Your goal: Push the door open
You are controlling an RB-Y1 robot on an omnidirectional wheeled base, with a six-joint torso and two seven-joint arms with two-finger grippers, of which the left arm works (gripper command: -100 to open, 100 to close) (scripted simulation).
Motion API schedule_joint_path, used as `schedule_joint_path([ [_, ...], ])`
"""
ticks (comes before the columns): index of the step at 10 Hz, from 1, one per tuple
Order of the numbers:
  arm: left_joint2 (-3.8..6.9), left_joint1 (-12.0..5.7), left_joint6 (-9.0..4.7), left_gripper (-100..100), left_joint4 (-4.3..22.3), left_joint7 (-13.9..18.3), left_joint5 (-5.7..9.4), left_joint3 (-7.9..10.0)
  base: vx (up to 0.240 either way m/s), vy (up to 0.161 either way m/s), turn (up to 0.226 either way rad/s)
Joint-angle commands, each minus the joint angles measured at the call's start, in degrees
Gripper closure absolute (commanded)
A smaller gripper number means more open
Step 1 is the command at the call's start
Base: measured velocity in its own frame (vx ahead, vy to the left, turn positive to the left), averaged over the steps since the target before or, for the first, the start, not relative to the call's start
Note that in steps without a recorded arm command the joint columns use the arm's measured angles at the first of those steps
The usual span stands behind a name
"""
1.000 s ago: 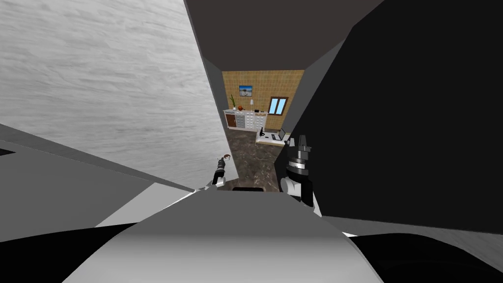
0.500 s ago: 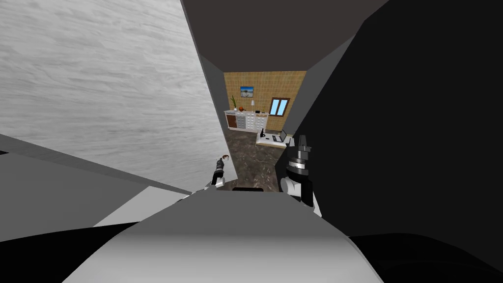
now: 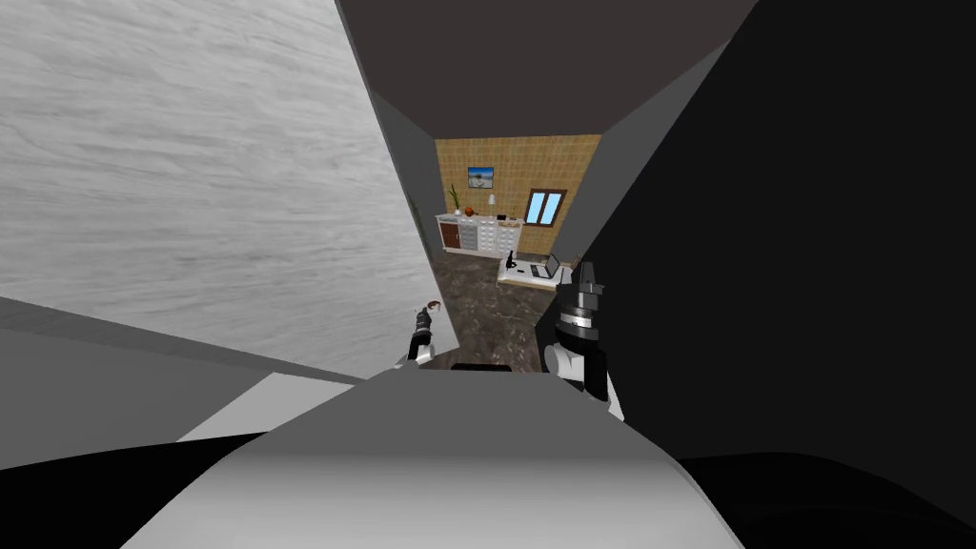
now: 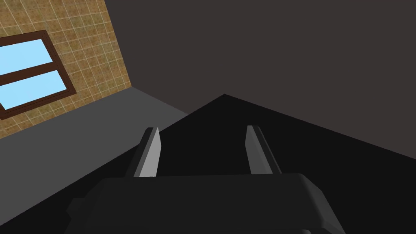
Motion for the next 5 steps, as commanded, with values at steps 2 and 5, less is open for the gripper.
schedule_joint_path([
  [2, 0.23, 0.65, -0.04, 100, -0.89, -1.13, 1.68, 1.73, 0.164, 0.005, -0.047],
  [5, 0.23, 1.77, 0.04, 100, -2.19, -2.69, 3.85, 3.99, 0.203, 0.031, -0.051],
])
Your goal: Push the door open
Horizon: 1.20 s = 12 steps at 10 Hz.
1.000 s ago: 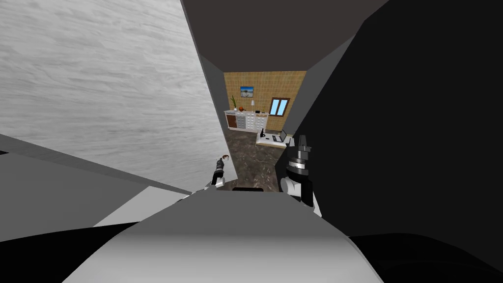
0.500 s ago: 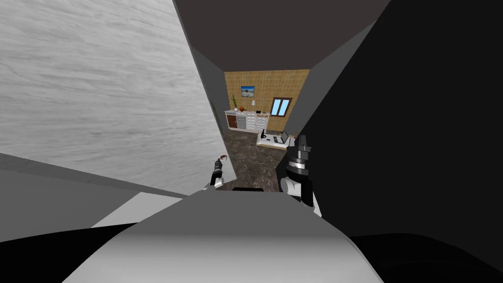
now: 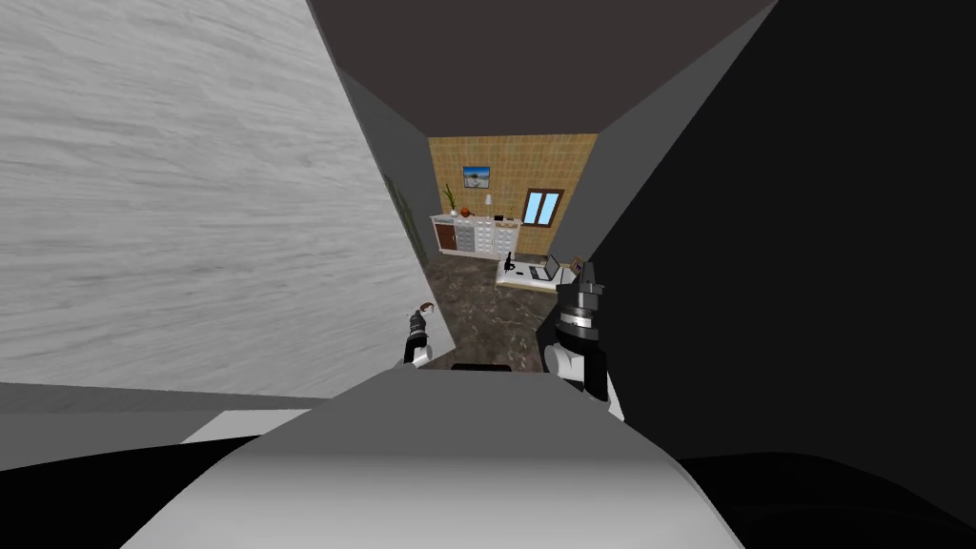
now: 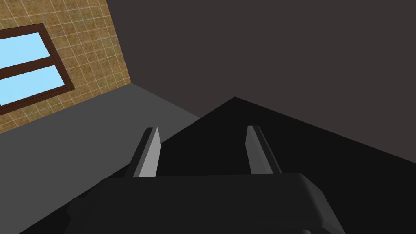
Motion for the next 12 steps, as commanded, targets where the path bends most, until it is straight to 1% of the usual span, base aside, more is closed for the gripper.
schedule_joint_path([
  [1, 0.58, 0.33, -0.32, 100, -0.51, -0.75, 1.37, 1.47, 0.179, 0.018, -0.083],
  [2, 0.58, 0.33, -0.32, 100, -1.10, -0.75, 1.37, 1.47, 0.127, 0.004, 0.002],
  [3, 0.58, 0.33, -0.32, 100, -0.51, -0.75, 1.37, 1.47, 0.057, 0.011, 0.009],
  [4, 0.56, 1.24, -0.26, 100, -1.57, -2.01, 3.12, 3.30, 0.146, 0.016, -0.101],
  [5, 0.56, 1.24, -0.26, 100, -1.57, -2.01, 3.12, 3.30, 0.158, 0.016, -0.037],
  [6, 0.53, 1.95, -0.21, 100, -2.40, -3.00, 4.50, 4.74, 0.178, 0.013, -0.070],
  [12, 0.31, 4.81, -0.01, 100, -5.73, -6.96, 10.04, 10.50, 0.204, 0.042, -0.062],
])
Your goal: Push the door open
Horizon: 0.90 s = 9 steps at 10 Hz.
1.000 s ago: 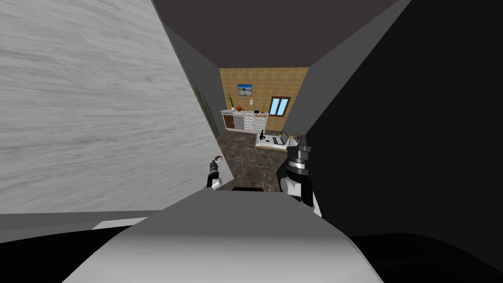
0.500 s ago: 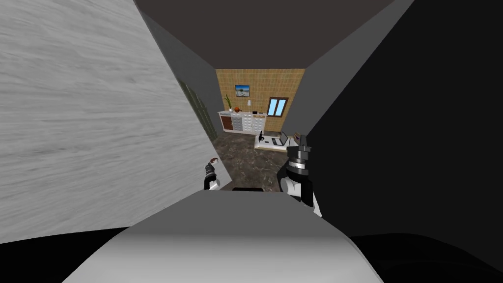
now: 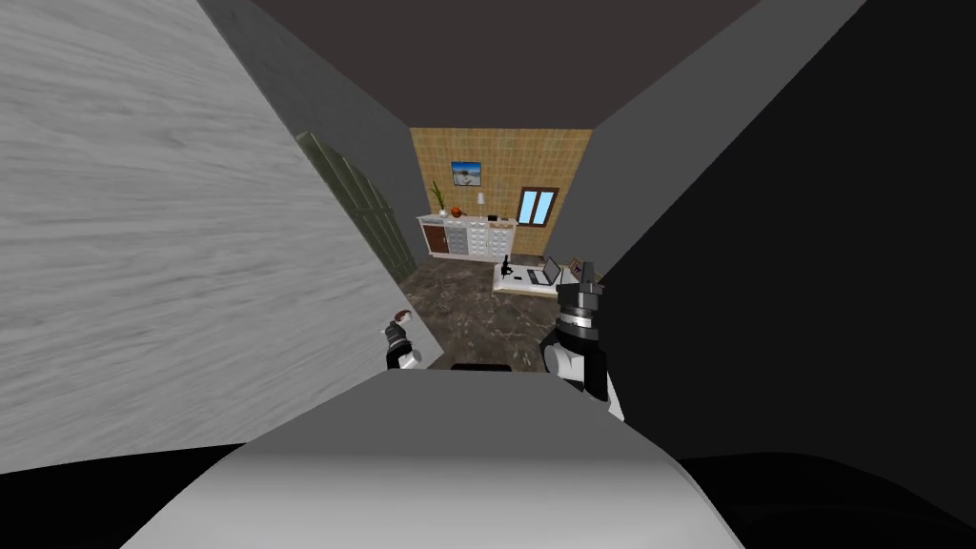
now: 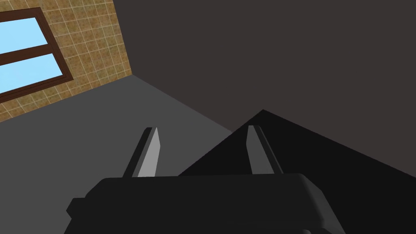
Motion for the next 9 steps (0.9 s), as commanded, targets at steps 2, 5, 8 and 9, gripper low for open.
schedule_joint_path([
  [2, 0.05, 1.32, 0.24, 100, -1.95, -1.80, 2.35, 2.60, 0.191, 0.036, -0.053],
  [5, -0.16, 2.56, 0.33, 100, -3.39, -3.52, 4.75, 5.10, 0.200, 0.046, -0.042],
  [8, 0.09, 3.18, 0.31, 100, -3.27, -3.84, 5.76, 6.20, 0.139, 0.037, -0.018],
  [9, 0.19, 3.36, -0.02, 100, -3.45, -4.66, 6.85, 7.62, 0.141, 0.071, 0.033],
])
